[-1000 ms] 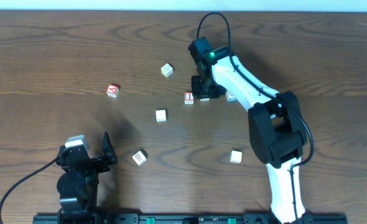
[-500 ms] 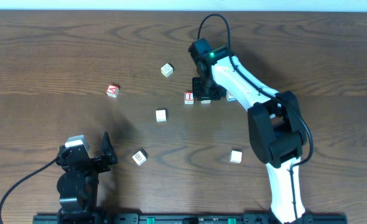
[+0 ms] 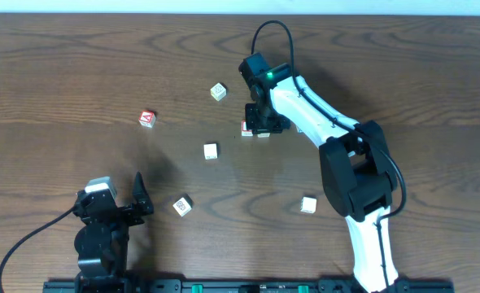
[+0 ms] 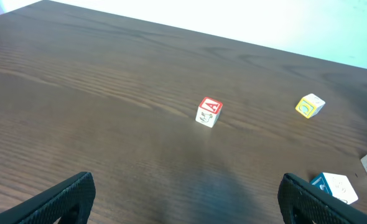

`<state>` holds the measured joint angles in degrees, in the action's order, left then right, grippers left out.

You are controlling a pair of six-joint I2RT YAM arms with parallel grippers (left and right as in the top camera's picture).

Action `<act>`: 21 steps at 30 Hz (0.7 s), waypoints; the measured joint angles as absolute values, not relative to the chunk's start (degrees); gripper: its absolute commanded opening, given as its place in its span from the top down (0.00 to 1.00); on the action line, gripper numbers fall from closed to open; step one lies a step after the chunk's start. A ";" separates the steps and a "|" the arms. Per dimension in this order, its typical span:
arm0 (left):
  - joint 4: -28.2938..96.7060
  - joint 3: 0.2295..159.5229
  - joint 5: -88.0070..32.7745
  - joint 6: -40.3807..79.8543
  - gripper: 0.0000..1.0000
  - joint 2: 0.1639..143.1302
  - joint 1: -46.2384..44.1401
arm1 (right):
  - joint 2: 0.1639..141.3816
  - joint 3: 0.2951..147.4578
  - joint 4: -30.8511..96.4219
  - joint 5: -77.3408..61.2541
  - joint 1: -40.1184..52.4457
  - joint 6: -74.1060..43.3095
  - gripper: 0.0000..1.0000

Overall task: Spell out Ai2
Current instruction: 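Lower the blue '2' block beside the right of the red 'I' block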

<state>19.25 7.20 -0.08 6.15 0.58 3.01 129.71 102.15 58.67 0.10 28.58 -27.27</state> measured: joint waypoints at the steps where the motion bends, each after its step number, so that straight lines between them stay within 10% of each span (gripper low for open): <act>1: 19.25 7.20 -0.08 6.15 0.05 0.58 3.01 | 129.71 102.15 58.63 0.30 28.58 -27.44 0.99; 9: 19.25 7.20 -0.10 6.15 0.05 0.58 3.01 | 129.71 102.15 58.04 0.80 28.58 -27.70 0.98; 21: 19.22 7.20 -0.08 6.15 0.05 0.58 3.01 | 129.71 102.15 57.76 1.08 28.58 -27.90 0.69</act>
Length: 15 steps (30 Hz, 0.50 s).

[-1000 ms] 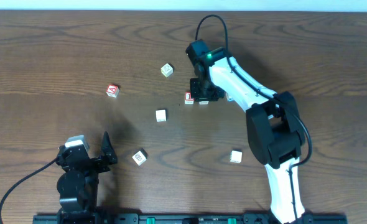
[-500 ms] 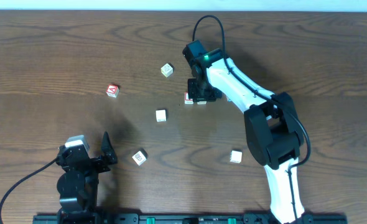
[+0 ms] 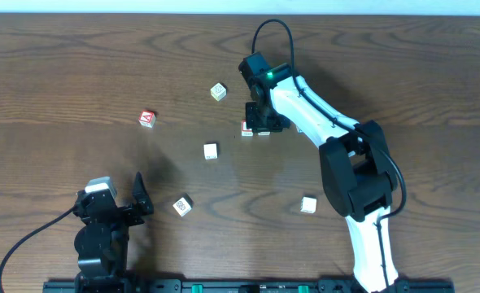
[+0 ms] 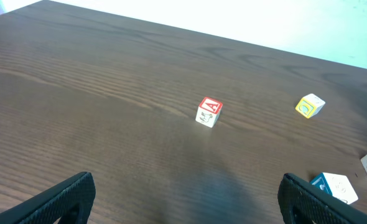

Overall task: Spell out Ai2
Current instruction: 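Lower the blue '2' block beside the right of the red 'I' block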

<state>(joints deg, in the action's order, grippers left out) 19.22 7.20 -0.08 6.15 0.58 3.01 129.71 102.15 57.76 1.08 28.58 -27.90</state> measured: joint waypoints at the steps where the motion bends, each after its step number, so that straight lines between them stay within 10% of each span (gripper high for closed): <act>1: 19.25 7.20 -0.08 6.15 0.05 0.58 3.01 | 129.71 102.15 57.76 1.10 28.58 -27.92 0.66; 15: 19.22 7.20 -0.08 6.15 0.05 0.58 3.01 | 129.71 102.15 57.65 1.39 28.58 -28.12 0.60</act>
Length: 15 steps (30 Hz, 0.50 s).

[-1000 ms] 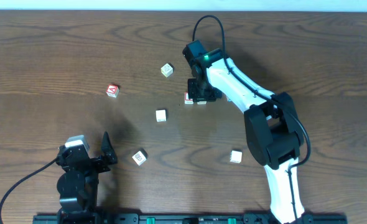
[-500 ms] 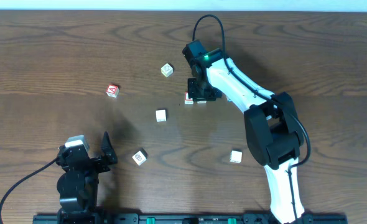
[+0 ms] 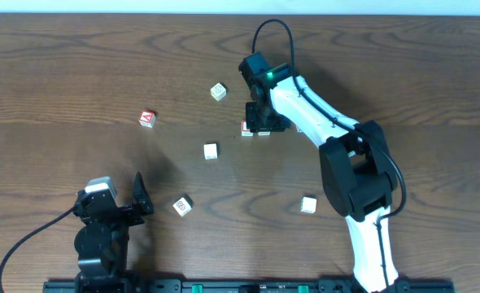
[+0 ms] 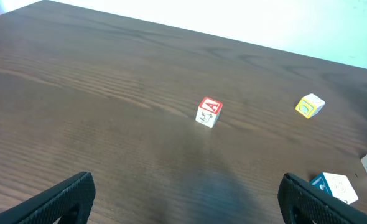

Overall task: Spell out Ai2
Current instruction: 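Lower the blue '2' block beside the right of the red 'I' block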

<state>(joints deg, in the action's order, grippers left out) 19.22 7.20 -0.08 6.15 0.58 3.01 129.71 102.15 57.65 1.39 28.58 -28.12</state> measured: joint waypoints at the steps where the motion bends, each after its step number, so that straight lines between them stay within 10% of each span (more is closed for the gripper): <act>1: 19.25 7.20 -0.08 6.15 0.05 0.58 3.01 | 129.71 102.15 57.49 1.56 28.58 -28.12 0.60; 15: 19.25 7.20 -0.10 6.15 0.05 0.58 3.01 | 129.71 102.15 53.80 4.01 28.58 -28.12 0.59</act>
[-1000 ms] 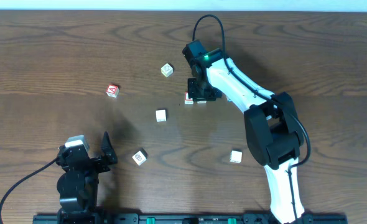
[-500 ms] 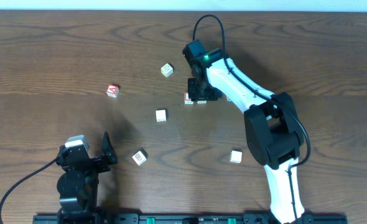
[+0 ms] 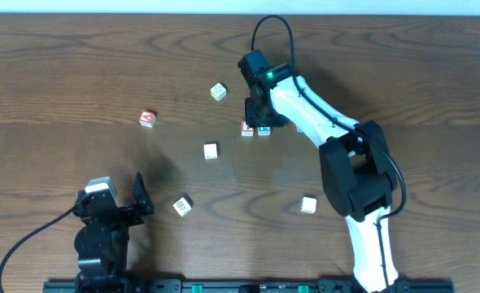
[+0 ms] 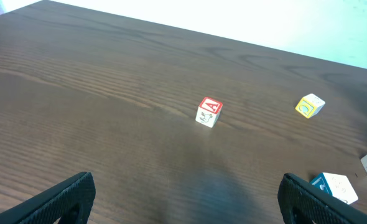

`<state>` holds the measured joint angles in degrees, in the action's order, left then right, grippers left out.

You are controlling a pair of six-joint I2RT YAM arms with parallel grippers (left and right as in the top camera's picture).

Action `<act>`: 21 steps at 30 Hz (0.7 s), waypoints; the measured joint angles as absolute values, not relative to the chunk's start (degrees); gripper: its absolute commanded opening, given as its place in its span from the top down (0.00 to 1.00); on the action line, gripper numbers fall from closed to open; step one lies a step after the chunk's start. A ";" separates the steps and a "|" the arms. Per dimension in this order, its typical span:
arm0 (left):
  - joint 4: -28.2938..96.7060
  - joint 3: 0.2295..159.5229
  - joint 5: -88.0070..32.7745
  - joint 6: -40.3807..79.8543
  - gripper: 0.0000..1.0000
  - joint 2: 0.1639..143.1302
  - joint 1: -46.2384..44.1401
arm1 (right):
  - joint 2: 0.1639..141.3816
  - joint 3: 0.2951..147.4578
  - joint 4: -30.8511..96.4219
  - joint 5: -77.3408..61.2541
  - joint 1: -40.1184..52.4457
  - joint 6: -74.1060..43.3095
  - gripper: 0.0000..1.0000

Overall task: Spell out Ai2
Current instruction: 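Lower the blue '2' block beside the right of the red 'I' block, then open the right gripper and lift it off the blocks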

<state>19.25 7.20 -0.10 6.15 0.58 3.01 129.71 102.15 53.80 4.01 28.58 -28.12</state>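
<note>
In the overhead view a red-edged block [image 3: 246, 128] and a blue-edged block [image 3: 264, 129] lie side by side near the table's middle. My right gripper [image 3: 256, 111] hovers just beyond them and holds nothing; its fingers look apart. The red A block [image 3: 146, 119] stands alone to the left and also shows in the left wrist view as the red A block [image 4: 209, 112]. My left gripper [image 3: 114, 207] rests at the near left edge. It is the same left gripper [image 4: 186, 205] whose fingers [image 4: 65, 198] stand wide open with nothing between them.
Loose blocks lie scattered: a yellow one [image 3: 217, 91] at the back, a white one [image 3: 211, 150] mid-table, one [image 3: 182, 205] near my left gripper, another [image 3: 307, 204] at the near right. The right arm [image 3: 329, 122] stretches across the right half of the wooden table [image 3: 61, 65].
My right gripper has drawn back from the blue-edged block it covered. That block now lies free beside the red-edged one. The left arm has not moved.
At every earlier moment my right gripper stood low over a block just right of the red-edged block, barely shifting. Now it has pulled away, and the blue-edged block sits next to the red-edged one. My left gripper stayed open at the near left throughout.
</note>
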 measured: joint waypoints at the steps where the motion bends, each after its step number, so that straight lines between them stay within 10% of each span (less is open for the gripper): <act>1: 19.25 7.20 -0.10 6.15 0.05 0.58 3.01 | 129.71 102.15 53.47 4.40 28.58 -28.12 0.59; 17: 19.25 7.20 -0.08 6.15 0.05 0.58 3.01 | 129.71 102.15 49.98 6.48 25.89 -28.14 0.64; 21: 19.25 7.20 -0.08 6.17 0.05 0.58 3.01 | 129.71 102.15 51.66 6.50 24.51 -28.51 0.87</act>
<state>19.25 7.20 -0.08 6.17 0.58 3.01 129.71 102.15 51.66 6.50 24.51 -28.51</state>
